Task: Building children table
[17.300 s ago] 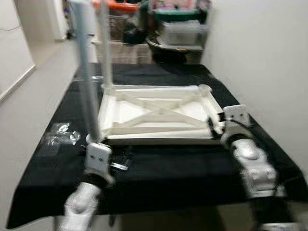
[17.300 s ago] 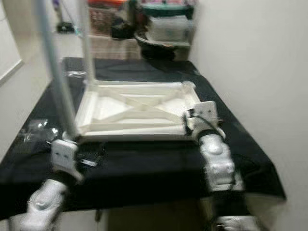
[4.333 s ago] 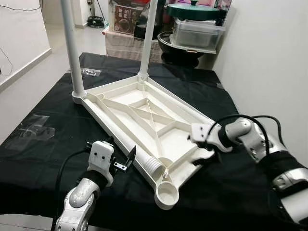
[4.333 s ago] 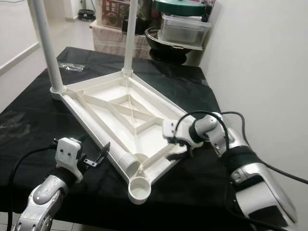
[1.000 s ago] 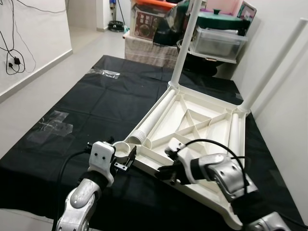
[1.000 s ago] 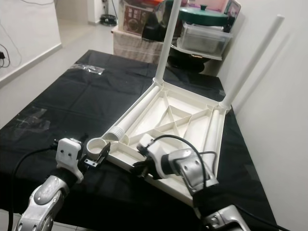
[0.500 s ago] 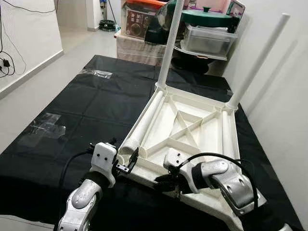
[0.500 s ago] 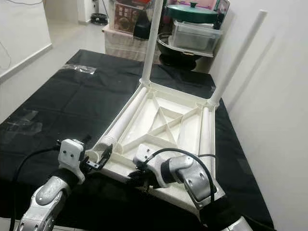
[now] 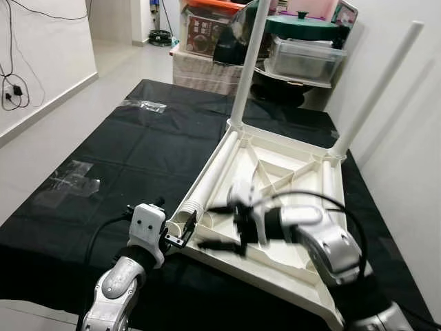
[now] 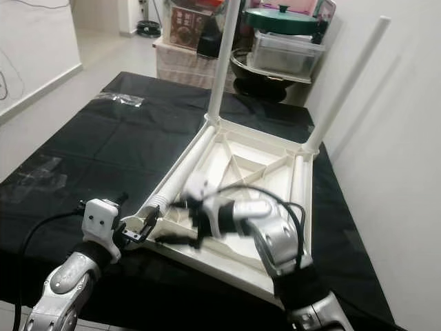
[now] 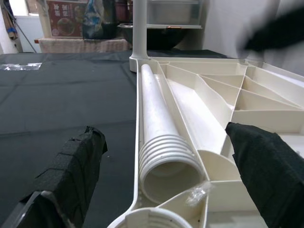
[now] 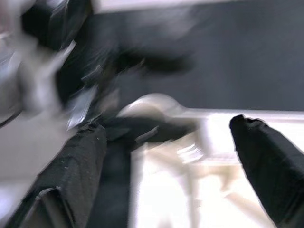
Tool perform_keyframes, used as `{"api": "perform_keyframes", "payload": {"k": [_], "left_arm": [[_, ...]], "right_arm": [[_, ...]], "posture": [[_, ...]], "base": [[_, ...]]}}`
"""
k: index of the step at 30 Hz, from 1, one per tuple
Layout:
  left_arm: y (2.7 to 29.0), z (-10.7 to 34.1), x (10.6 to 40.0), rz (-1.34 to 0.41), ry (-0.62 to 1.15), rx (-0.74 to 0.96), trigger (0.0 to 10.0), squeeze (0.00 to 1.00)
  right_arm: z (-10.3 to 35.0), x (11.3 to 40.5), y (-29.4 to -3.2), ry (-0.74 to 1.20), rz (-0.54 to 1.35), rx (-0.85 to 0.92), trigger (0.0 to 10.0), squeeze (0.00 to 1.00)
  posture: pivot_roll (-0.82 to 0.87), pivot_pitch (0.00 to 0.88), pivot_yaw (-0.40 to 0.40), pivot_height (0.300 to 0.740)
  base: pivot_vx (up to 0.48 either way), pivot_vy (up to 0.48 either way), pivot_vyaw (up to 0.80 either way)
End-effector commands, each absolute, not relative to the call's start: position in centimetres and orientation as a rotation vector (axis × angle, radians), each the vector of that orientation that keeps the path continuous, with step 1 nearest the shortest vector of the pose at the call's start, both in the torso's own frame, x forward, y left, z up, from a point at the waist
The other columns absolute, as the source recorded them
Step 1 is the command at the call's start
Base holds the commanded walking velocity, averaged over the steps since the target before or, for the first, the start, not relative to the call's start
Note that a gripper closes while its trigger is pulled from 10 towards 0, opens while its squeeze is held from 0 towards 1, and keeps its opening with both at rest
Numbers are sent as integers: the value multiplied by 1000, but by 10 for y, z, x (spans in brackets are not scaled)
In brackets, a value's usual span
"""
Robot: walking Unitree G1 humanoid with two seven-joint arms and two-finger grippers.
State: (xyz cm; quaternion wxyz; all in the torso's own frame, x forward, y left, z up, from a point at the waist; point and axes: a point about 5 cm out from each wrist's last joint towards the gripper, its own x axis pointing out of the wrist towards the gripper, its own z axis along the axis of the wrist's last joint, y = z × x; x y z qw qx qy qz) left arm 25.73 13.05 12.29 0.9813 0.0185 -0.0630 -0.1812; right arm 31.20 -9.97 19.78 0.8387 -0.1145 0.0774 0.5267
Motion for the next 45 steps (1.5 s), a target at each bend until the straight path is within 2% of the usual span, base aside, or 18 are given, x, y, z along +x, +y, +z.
{"api": "perform_keyframes", "payload": {"k": [1, 2, 3, 4, 5, 6, 7, 9, 14, 20, 25, 41, 43, 44, 45], "left_arm": [[130, 122, 258, -366, -128, 39, 10000, 0], [130, 122, 258, -366, -128, 39, 10000, 0], [130, 122, 258, -361, -133, 37, 10000, 0], [130, 122, 258, -361, -133, 37, 10000, 0], [129, 123, 258, -358, -136, 41, 10000, 0], [129, 123, 259, -355, -138, 43, 10000, 0], [129, 123, 259, -355, -138, 43, 10000, 0], [129, 124, 259, -346, -143, 48, 10000, 0], [131, 125, 259, -338, -143, 55, 10000, 0], [131, 124, 258, -322, -138, 43, 10000, 0], [131, 122, 256, -314, -125, 20, 10000, 0], [136, 127, 258, -292, -144, 21, 10000, 0], [136, 127, 258, -294, -146, 29, 10000, 0], [134, 127, 258, -299, -147, 36, 10000, 0], [134, 127, 258, -299, -147, 36, 10000, 0]], "right_arm": [[203, 323, -109, 110, 998, -244, 10000, 1000], [203, 323, -109, 110, 998, -244, 10000, 1000], [211, 336, -117, 56, 858, -252, 10000, 1000], [211, 336, -117, 56, 858, -252, 10000, 1000], [216, 349, -128, 6, 660, -247, 10000, 0], [217, 356, -135, -20, 523, -234, 10000, 0], [217, 356, -135, -20, 523, -234, 10000, 0], [207, 356, -137, -17, 401, -182, 10000, 0], [193, 344, -123, -8, 356, -120, 10000, 0], [192, 339, -122, -82, 253, -152, 10000, 0], [181, 332, -123, -68, 185, -71, 10000, 0], [192, 329, -116, -146, 190, -69, 10000, 0], [193, 327, -114, -162, 208, -86, 10000, 0], [198, 322, -114, -227, 263, -201, 10000, 0], [198, 322, -114, -227, 263, -201, 10000, 0]], "posture": [[42, 0, -135, 740], [42, 0, -135, 740], [42, 0, -135, 740], [42, 0, -135, 740], [37, 0, -130, 740], [37, 0, -130, 740], [37, 0, -130, 740], [42, 0, -125, 740], [39, 0, -123, 740], [37, 0, -122, 740], [38, 0, -120, 740], [40, 0, -115, 740], [39, 0, -115, 740], [37, 0, -114, 740], [37, 0, -114, 740]], "base": [[0, 0, 0], [0, 0, 0], [0, 0, 0], [0, 0, 0], [0, 0, 0], [0, 0, 0], [0, 0, 0], [0, 0, 0], [0, -228, 0], [0, 0, 0], [0, 0, -630], [0, 0, -637], [0, 0, -800], [0, 0, -800], [0, 0, -800]]}}
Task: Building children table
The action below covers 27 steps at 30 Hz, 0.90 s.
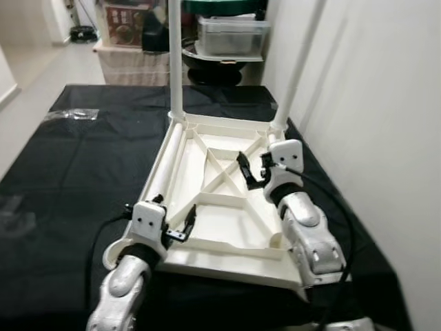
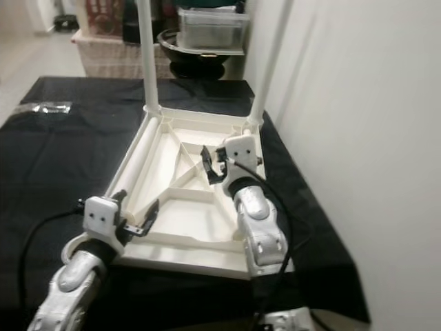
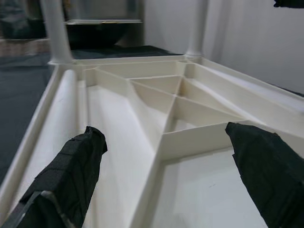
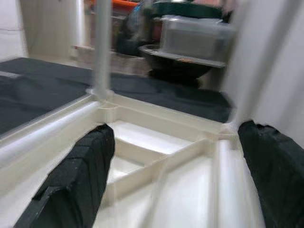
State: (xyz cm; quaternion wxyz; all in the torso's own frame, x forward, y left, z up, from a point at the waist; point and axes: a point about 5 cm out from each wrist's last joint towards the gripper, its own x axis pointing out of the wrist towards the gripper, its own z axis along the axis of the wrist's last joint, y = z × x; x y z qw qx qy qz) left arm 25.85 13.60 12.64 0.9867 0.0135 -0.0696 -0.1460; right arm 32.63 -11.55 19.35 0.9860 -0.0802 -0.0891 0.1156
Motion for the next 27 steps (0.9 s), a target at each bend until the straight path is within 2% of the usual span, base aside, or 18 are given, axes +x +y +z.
{"api": "perform_keyframes", "payload": {"k": [1, 6, 8, 15, 17, 20, 22, 23, 27], "left_arm": [[134, 127, 258, -297, -145, 38, 10000, 0], [135, 126, 259, -295, -139, 42, 10000, 0], [135, 125, 259, -291, -134, 42, 10000, 0], [134, 123, 261, -283, -128, 47, 10000, 0], [134, 122, 261, -280, -127, 49, 10000, 0], [135, 120, 260, -272, -120, 51, 10000, 0], [135, 120, 260, -272, -120, 51, 10000, 0], [135, 118, 261, -278, -113, 52, 10000, 0], [132, 118, 262, -288, -111, 52, 10000, 0]], "right_arm": [[197, 319, -117, -246, 294, -269, 10000, 0], [192, 312, -130, -251, 358, -348, 10000, 0], [184, 298, -151, -222, 465, -438, 10000, 0], [174, 282, -171, -177, 576, -621, 10000, 0], [167, 276, -180, -132, 620, -660, 10000, 0], [153, 255, -209, 68, 791, -738, 10000, 0], [153, 255, -209, 68, 791, -738, 10000, 0], [151, 248, -226, 179, 860, -764, 10000, 0], [145, 241, -239, 282, 920, -816, 10000, 0]], "posture": [[33, 0, -111, 740], [33, 0, -111, 740], [11, 0, -101, 740], [-7, 0, -97, 740], [-12, 0, -95, 740], [-22, 0, -88, 740], [-22, 0, -88, 740], [-38, 0, -75, 740], [-42, 0, -71, 740]], "base": [[0, 0, -800], [0, 0, -800], [0, 0, 0], [0, 0, 0], [0, 0, 0], [0, 0, 0], [0, 0, 0], [0, 0, 0], [0, 0, 0]]}}
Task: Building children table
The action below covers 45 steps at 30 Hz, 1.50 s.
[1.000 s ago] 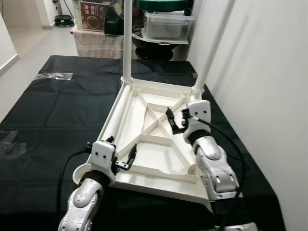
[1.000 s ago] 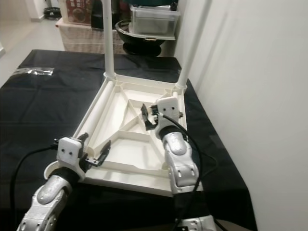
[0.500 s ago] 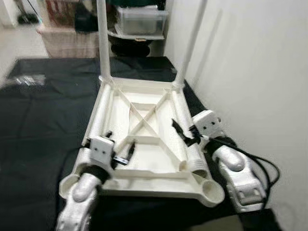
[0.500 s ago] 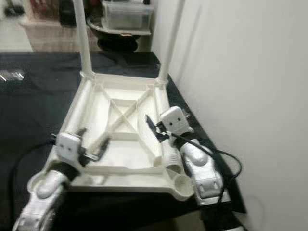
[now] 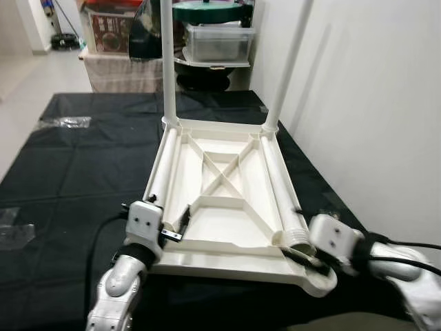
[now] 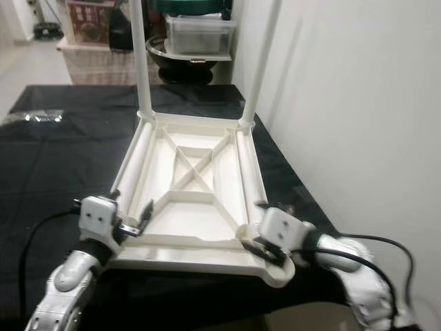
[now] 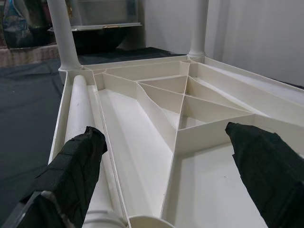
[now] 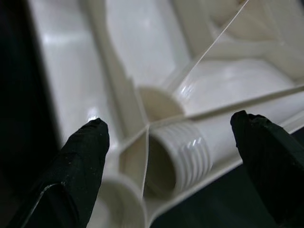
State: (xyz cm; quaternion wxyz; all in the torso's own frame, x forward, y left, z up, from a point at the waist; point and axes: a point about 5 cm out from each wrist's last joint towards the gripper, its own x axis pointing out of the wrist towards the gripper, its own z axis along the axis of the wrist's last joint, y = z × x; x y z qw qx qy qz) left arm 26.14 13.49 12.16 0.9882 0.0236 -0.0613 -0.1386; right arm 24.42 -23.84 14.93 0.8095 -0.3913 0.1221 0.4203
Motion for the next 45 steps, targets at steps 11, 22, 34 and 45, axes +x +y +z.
{"api": "perform_keyframes", "payload": {"k": [11, 22, 34, 45], "left_arm": [[134, 120, 263, -277, -122, 49, 10000, 0], [134, 119, 263, -271, -124, 44, 10000, 0], [131, 118, 264, -282, -121, 41, 10000, 0], [132, 118, 264, -282, -122, 44, 10000, 0]], "right_arm": [[138, 258, -241, 308, 830, -881, 10000, 0], [145, 261, -251, 321, 843, -910, 10000, 0], [155, 269, -263, 311, 773, -934, 10000, 0], [152, 281, -258, 278, 684, -917, 10000, 0]], "posture": [[-25, 0, -89, 740], [-28, 0, -93, 740], [-37, 0, -84, 740], [-31, 0, -84, 740]], "base": [[0, 0, 0], [0, 0, 0], [0, 0, 0], [0, 0, 0]]}}
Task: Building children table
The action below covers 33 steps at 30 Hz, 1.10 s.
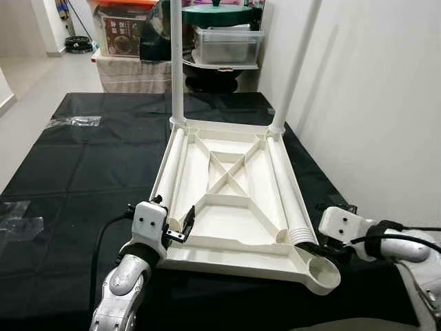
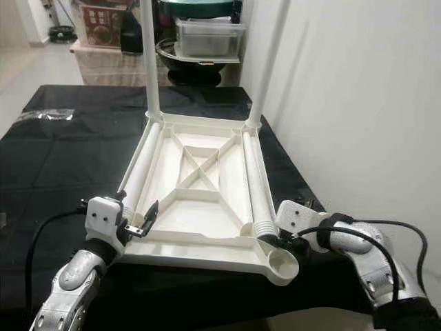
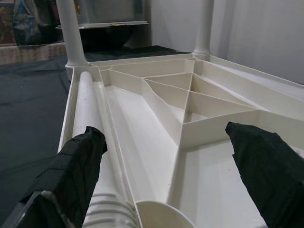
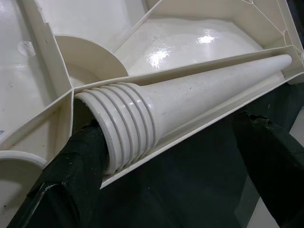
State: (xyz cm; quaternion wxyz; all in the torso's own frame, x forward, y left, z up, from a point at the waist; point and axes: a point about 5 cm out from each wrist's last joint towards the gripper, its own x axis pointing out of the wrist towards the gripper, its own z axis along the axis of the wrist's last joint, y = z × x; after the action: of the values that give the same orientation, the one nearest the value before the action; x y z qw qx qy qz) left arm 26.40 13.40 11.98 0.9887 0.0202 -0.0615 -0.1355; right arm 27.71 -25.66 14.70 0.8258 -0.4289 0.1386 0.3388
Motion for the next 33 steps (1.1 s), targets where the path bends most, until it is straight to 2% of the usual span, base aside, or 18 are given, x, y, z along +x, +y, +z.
{"api": "perform_keyframes", "payload": {"k": [1, 7, 12, 18, 21, 22, 23, 24, 25, 30, 33], "left_arm": [[132, 118, 264, -282, -122, 44, 10000, 0], [130, 117, 264, -288, -120, 44, 10000, 0], [130, 118, 264, -289, -123, 44, 10000, 0], [130, 117, 264, -286, -122, 47, 10000, 0], [131, 117, 263, -280, -121, 47, 10000, 0], [131, 117, 263, -280, -121, 47, 10000, 0], [132, 117, 262, -279, -120, 48, 10000, 0], [132, 117, 262, -279, -120, 48, 10000, 0], [132, 116, 262, -279, -118, 49, 10000, 0], [131, 117, 263, -283, -120, 51, 10000, 0], [131, 117, 264, -283, -120, 52, 10000, 0]], "right_arm": [[152, 281, -258, 278, 684, -917, 10000, 0], [145, 279, -256, 295, 700, -943, 10000, 0], [142, 286, -256, 286, 598, -1013, 10000, 0], [129, 288, -252, 287, 417, -986, 10000, 0], [120, 286, -251, 257, 178, -895, 10000, 0], [120, 286, -251, 257, 178, -895, 10000, 0], [120, 287, -250, 238, 126, -839, 4118, 0], [120, 287, -250, 238, 126, -839, 4118, 0], [120, 287, -246, 211, 89, -796, 0, 0], [126, 290, -225, 74, -19, -665, 0, 0], [128, 291, -221, 53, -27, -650, 0, 0]], "posture": [[-31, 0, -84, 740], [-32, 0, -84, 740], [-31, 0, -87, 740], [-25, 0, -94, 740], [-22, 0, -98, 740], [-22, 0, -98, 740], [-24, 0, -95, 740], [-24, 0, -95, 740], [-24, 0, -94, 740], [-19, 0, -89, 740], [-19, 0, -89, 740]], "base": [[0, 0, 0], [0, 0, 0], [0, 0, 0], [0, 0, 0], [0, 0, 0], [0, 0, 0], [0, 0, 0], [0, 0, 0], [0, 0, 0], [0, 0, 0], [0, 0, 0]]}}
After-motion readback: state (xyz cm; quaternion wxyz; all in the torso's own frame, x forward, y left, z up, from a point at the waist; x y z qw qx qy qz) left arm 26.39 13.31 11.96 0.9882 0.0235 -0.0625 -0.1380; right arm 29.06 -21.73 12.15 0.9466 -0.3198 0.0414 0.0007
